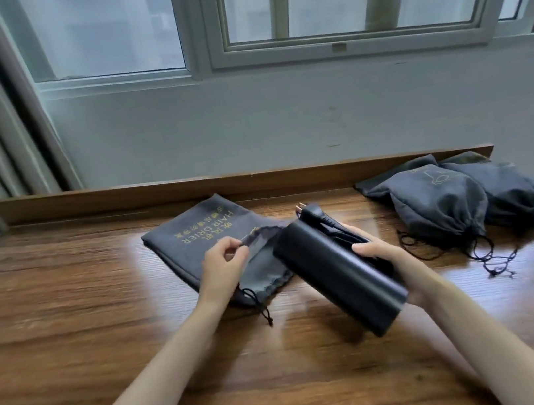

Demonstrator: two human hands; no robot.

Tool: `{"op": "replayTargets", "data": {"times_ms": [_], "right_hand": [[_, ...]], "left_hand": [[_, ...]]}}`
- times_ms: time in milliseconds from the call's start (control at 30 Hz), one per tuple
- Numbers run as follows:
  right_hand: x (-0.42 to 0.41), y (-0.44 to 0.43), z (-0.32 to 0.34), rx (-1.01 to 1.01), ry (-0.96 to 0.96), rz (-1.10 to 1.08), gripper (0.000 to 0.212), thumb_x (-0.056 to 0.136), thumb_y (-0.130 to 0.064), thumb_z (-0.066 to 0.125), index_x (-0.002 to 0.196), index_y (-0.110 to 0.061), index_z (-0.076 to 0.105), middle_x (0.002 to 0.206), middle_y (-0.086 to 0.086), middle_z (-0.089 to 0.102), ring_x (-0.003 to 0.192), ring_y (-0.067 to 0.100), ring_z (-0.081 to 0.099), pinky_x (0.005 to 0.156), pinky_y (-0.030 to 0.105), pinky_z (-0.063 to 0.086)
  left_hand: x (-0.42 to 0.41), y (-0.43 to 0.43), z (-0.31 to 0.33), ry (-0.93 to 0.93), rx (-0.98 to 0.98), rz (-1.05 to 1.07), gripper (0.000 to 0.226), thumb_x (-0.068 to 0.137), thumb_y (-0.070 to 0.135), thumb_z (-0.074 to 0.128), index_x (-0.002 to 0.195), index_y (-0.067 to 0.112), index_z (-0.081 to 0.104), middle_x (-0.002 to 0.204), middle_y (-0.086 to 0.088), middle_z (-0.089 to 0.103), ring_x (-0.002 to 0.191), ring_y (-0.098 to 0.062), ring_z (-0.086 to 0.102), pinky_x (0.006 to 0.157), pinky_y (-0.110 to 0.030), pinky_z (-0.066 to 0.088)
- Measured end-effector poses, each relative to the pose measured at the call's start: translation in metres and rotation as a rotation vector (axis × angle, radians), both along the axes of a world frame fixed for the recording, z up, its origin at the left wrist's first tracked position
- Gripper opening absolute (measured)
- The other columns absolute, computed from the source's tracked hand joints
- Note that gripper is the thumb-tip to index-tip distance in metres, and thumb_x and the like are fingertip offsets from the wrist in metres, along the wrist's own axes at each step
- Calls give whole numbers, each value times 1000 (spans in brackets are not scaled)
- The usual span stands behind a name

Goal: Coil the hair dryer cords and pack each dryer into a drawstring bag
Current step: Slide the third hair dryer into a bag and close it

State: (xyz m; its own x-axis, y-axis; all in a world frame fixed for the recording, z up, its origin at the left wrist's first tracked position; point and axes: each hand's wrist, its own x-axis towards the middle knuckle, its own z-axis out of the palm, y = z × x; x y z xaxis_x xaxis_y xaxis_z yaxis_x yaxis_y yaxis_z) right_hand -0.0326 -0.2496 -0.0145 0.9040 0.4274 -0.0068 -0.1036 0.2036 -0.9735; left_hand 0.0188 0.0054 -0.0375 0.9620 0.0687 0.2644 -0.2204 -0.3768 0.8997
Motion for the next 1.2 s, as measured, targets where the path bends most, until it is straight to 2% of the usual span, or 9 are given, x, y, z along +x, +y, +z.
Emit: {"op": "replayTargets", "data": {"times_ms": [200, 367, 467, 567, 667, 733, 900, 1033, 1200], "right_hand": [[3, 19, 2, -290, 58, 155, 68, 61, -36, 68, 127, -27, 55, 129, 4, 60, 117, 25, 56, 101, 37, 41], [21, 19, 1, -286, 314, 4, 40, 56, -35, 77, 91, -16, 73, 82, 5, 74, 67, 14, 69, 57, 19, 52], [28, 16, 0, -231, 420, -89, 47, 56, -35, 77, 93, -9, 65, 73, 9, 72, 60, 16, 68, 52, 20, 52], [28, 18, -3, -133, 499, -118, 52, 55, -35, 75, 96, -6, 62, 70, 13, 70, 56, 20, 67, 48, 23, 52], [24, 23, -4, -109, 520, -116, 55, 60, -35, 72, 103, -4, 59, 72, 15, 70, 58, 21, 67, 48, 25, 52], [22, 29, -1, -163, 489, -138, 53, 62, -36, 70, 105, -6, 58, 75, 13, 71, 59, 19, 68, 48, 23, 51], [21, 54, 2, -282, 282, -152, 22, 82, -24, 64, 103, -16, 61, 90, 6, 68, 68, 11, 68, 50, 18, 49], [23, 73, 0, -219, 267, -147, 27, 84, -19, 65, 111, -13, 61, 104, 10, 69, 90, 20, 67, 72, 30, 54], [27, 93, -10, -36, 199, -382, 34, 85, -4, 61, 118, -2, 59, 106, 17, 68, 91, 23, 65, 71, 30, 52]], "left_hand": [[-5, 0, 20, -104, 17, -67, 15, 87, 13, 62, 76, 24, 63, 69, 7, 64, 65, -4, 57, 65, -18, 45], [-17, 12, 23, -241, 238, -99, 10, 85, 6, 63, 88, 15, 68, 79, 5, 64, 72, -3, 56, 65, -5, 40], [-23, 23, 25, -292, 424, -171, 20, 85, -3, 58, 99, 7, 68, 94, -3, 65, 88, -12, 57, 75, -6, 38], [-31, 26, 17, -216, 679, -218, 44, 80, -6, 49, 119, 13, 56, 109, -4, 57, 102, -19, 50, 88, -25, 42], [-39, 24, 19, -130, 828, -67, 29, 80, 8, 50, 106, 20, 52, 98, 0, 55, 95, -23, 54, 74, -36, 47], [-39, 22, 23, -148, 756, -23, 17, 84, 12, 49, 99, 18, 54, 93, -1, 57, 91, -25, 57, 70, -36, 47], [-31, 1, 29, -289, 474, -108, 26, 92, 4, 48, 111, 12, 63, 102, -4, 62, 100, -20, 58, 84, -30, 43], [-29, -5, 33, -354, 457, -218, 23, 92, 3, 48, 107, 9, 65, 100, -5, 63, 101, -20, 56, 90, -27, 40], [-41, -1, 30, -246, 279, -438, 24, 92, 1, 48, 107, 10, 65, 89, 12, 57, 87, 3, 53, 78, -11, 41]]}}
